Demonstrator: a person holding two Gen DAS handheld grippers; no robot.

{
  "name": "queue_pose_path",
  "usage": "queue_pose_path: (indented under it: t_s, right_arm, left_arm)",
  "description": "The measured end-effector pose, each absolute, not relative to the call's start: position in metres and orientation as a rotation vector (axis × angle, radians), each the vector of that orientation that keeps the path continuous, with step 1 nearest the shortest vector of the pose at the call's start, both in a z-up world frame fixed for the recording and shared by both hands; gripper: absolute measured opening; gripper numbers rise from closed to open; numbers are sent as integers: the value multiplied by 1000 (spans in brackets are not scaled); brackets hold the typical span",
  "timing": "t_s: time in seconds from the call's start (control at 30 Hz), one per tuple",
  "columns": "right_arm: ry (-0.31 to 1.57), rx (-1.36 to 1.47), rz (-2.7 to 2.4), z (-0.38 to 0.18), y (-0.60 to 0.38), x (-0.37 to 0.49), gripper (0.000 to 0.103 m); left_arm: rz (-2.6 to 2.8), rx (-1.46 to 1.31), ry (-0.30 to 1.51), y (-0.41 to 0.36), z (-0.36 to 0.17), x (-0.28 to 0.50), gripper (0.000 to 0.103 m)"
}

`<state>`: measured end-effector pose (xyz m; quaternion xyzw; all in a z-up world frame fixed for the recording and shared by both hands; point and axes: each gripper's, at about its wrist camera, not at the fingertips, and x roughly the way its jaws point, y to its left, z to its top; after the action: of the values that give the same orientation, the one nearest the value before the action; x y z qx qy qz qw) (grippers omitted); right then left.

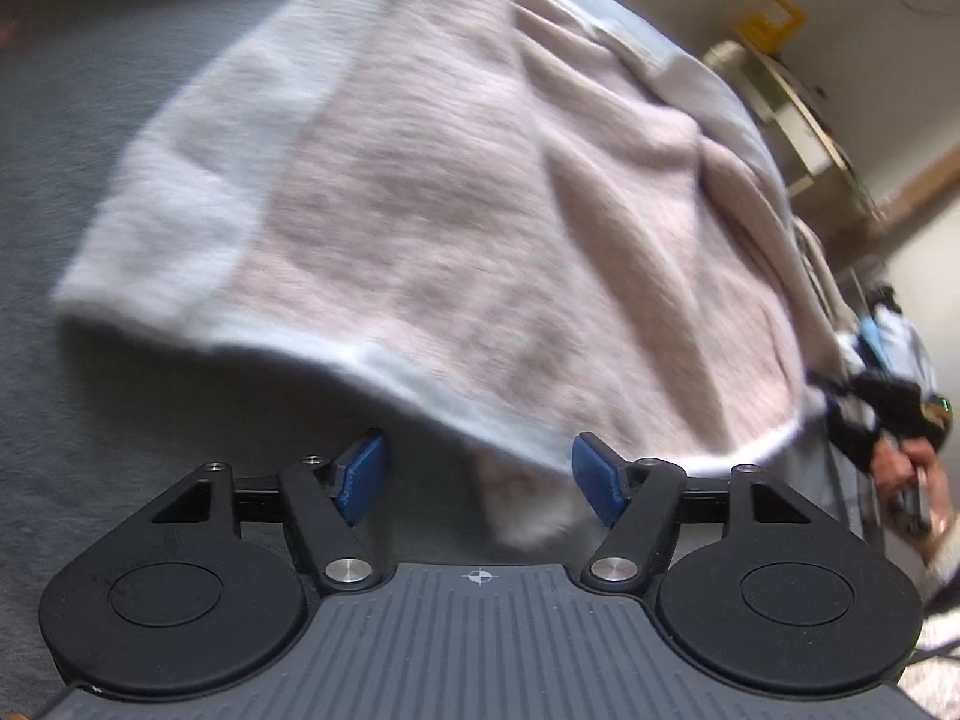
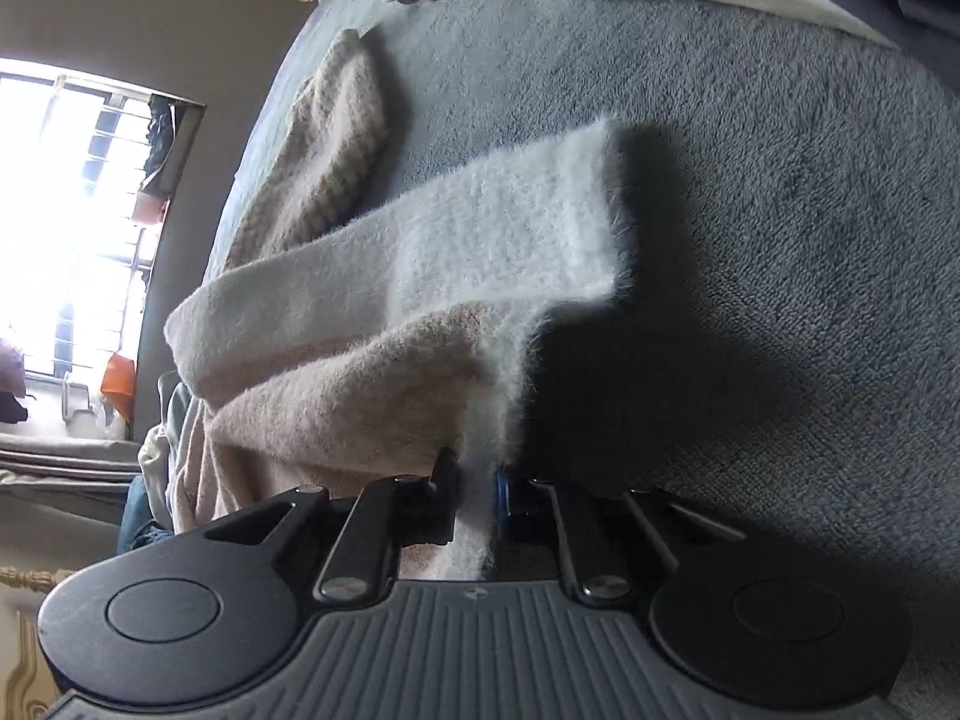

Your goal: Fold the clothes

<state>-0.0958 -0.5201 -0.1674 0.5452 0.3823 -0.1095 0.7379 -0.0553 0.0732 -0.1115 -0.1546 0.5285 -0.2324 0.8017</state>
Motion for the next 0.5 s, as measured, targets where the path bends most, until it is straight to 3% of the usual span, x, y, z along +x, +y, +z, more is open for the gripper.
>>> queue_pose_path:
  t_s: [0.17, 0.37, 0.5]
  right_arm:
    - [838, 1215, -247, -168, -523, -99, 16]
    - [822, 1235, -252, -170, -524, -104, 21]
    - [799, 1241, -249, -171, -521, -103, 35]
  left_arm:
    - [-551, -229, 1117, 46, -108, -63, 72]
    - [-521, 94, 1093, 13, -117, -77, 73]
    - [-469, 16, 1061, 22, -120, -75, 71]
